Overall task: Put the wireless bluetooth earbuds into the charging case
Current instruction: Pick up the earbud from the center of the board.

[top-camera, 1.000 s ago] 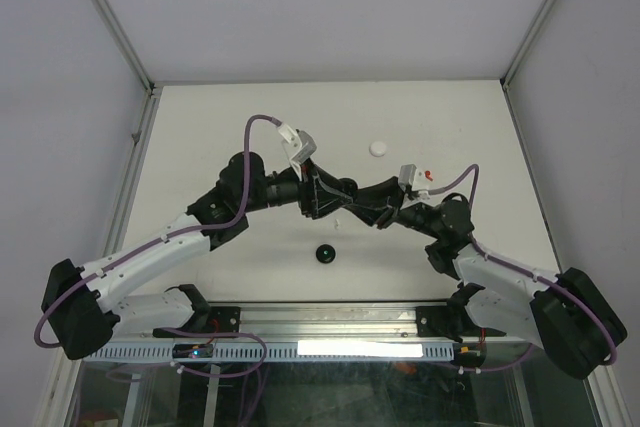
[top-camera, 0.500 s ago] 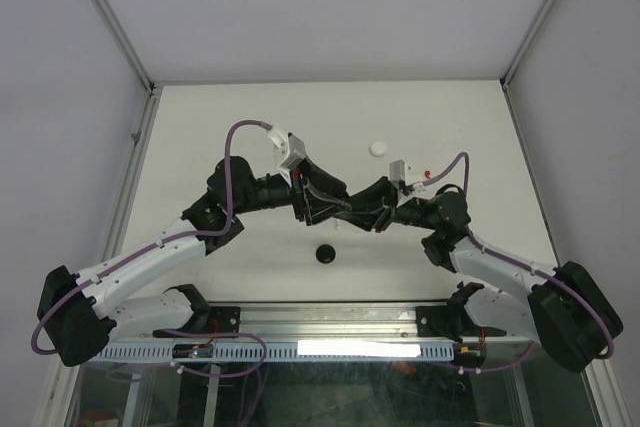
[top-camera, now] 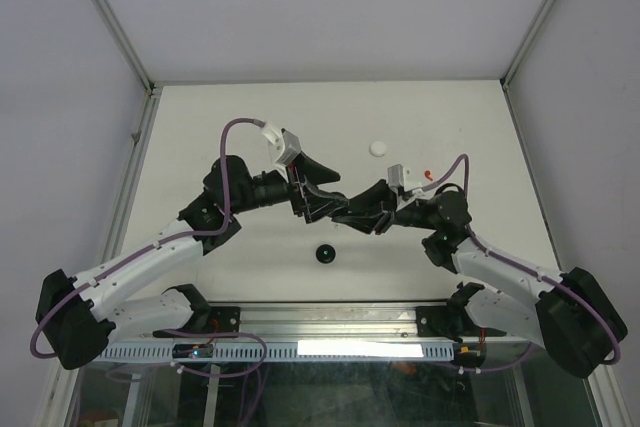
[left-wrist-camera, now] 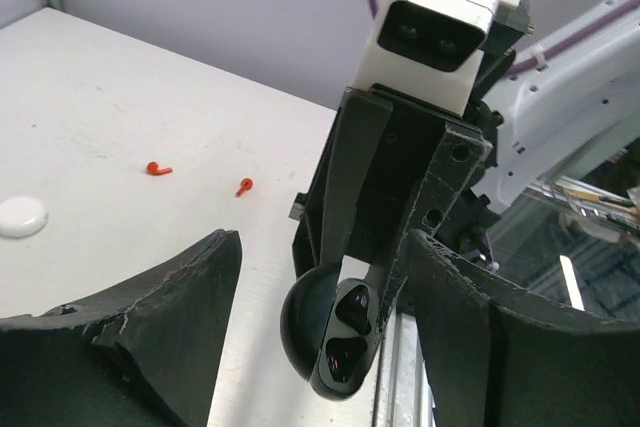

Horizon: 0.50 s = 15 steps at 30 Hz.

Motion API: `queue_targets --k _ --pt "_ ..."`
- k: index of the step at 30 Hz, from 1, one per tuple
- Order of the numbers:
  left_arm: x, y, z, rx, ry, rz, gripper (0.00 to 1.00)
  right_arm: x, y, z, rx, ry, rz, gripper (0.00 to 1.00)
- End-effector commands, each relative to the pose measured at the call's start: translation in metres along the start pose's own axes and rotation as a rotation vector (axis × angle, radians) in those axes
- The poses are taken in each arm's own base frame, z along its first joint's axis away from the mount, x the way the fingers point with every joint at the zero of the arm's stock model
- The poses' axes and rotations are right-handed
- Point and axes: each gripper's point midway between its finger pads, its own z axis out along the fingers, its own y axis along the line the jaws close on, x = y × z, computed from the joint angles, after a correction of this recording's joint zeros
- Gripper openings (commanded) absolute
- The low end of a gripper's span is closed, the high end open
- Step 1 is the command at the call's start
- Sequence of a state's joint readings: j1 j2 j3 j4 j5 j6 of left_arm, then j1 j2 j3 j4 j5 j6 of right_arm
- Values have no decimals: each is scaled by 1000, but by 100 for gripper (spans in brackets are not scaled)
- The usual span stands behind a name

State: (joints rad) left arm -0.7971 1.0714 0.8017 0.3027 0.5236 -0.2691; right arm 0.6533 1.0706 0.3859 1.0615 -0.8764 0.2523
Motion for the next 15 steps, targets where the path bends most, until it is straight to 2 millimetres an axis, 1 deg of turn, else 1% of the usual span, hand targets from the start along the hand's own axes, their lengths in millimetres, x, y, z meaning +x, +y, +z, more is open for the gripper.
queue_targets --k 1,2,3,6,7,8,10,13,15 --pt "-24 10 -13 -118 -63 40 70 -5 -23 -7 146 3 -99 0" --pt "-23 16 -16 -159 -63 35 71 -1 -26 -9 173 17 -91 0" --pt "-22 23 -18 -201 -60 28 72 4 -25 -12 178 36 -71 0" --pt "-12 52 -25 -353 -38 -5 75 15 -18 -20 186 75 -30 0" --pt "-9 62 -26 -404 -30 -20 76 11 -56 -34 406 68 -129 0" --pt "-2 73 -27 -449 -11 -36 77 12 -63 -40 456 79 -154 0" --pt "6 92 -27 -526 19 -61 79 16 -70 -50 520 95 -161 0" --pt "24 120 -27 -632 78 -84 82 20 -73 -62 584 103 -162 0" --pt "37 139 -30 -700 118 -105 83 21 -74 -70 620 102 -164 0"
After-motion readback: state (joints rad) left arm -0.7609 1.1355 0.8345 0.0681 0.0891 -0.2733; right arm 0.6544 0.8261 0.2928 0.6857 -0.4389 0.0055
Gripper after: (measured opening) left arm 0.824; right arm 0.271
